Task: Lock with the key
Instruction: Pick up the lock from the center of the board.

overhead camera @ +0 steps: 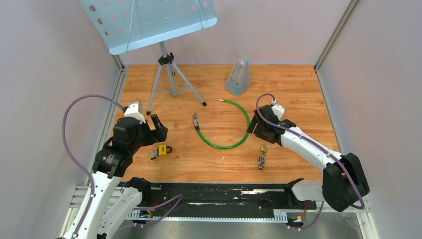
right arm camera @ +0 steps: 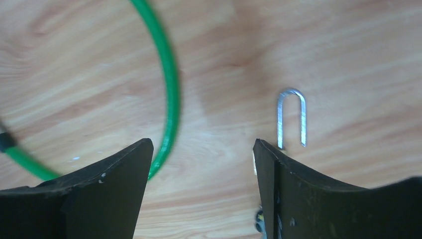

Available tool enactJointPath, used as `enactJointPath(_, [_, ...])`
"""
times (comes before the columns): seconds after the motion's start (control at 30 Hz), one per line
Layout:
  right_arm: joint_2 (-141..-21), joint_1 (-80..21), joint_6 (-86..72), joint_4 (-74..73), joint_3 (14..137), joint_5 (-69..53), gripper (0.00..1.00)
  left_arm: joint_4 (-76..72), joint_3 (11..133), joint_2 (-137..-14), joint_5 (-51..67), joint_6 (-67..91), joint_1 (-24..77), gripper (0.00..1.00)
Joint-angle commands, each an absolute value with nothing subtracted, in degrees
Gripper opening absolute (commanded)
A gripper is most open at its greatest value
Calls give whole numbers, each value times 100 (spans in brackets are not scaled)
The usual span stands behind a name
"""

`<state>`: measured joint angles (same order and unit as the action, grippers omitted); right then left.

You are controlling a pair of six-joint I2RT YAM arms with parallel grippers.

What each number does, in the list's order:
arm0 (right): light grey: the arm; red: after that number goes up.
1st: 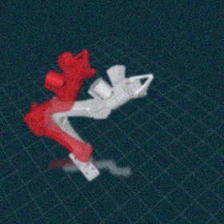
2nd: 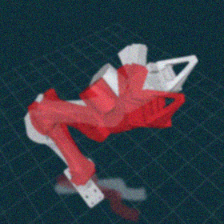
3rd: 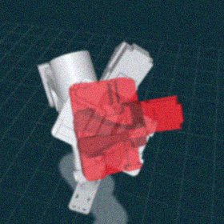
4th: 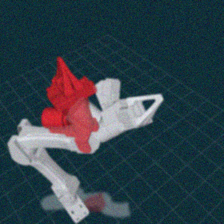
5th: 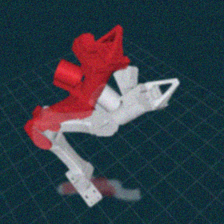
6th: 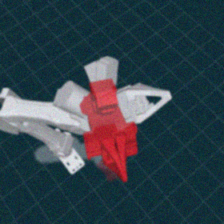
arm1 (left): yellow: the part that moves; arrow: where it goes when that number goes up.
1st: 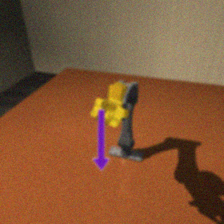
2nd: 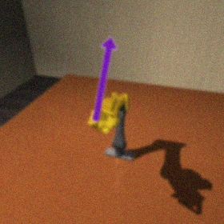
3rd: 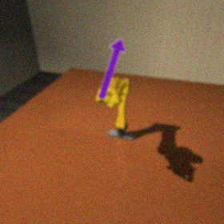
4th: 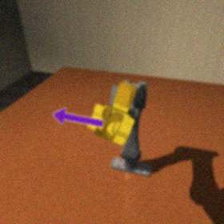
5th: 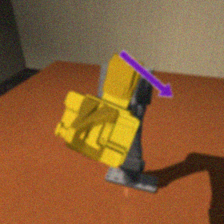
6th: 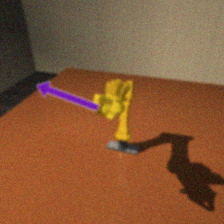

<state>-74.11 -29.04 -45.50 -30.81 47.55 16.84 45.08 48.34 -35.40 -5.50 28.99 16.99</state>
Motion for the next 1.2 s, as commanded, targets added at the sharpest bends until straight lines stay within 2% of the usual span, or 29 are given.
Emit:
enactJointPath(0.0, [-7393,-2883,-5204,-3597,4433,2285,74,4183,4674,-3296,-62,2873,1670,100])
enactJointPath(0.57, [-8028,-2725,-5442,-3630,4329,1966,67,3916,4474,-3350,362,2761,1669,100])
enactJointPath(0.73, [-8222,-2729,-5277,-3630,4428,1777,56,3887,4502,-3337,460,2663,1667,100])
enactJointPath(0.9, [-8481,-2725,-5251,-3630,4385,1688,51,3836,4472,-3329,661,2614,1665,100])
enactJointPath(0.97, [-8544,-2725,-5246,-3631,4346,1737,44,3773,4443,-3326,746,2611,1669,100])
enactJointPath(1.07, [-8560,-2726,-5242,-3630,4344,1778,22,3479,4305,-3315,1085,2606,1668,100])
enactJointPath(1.17, [-8379,-2733,-5354,-3624,4448,1651,15,3045,3996,-3352,1818,2534,1669,99])
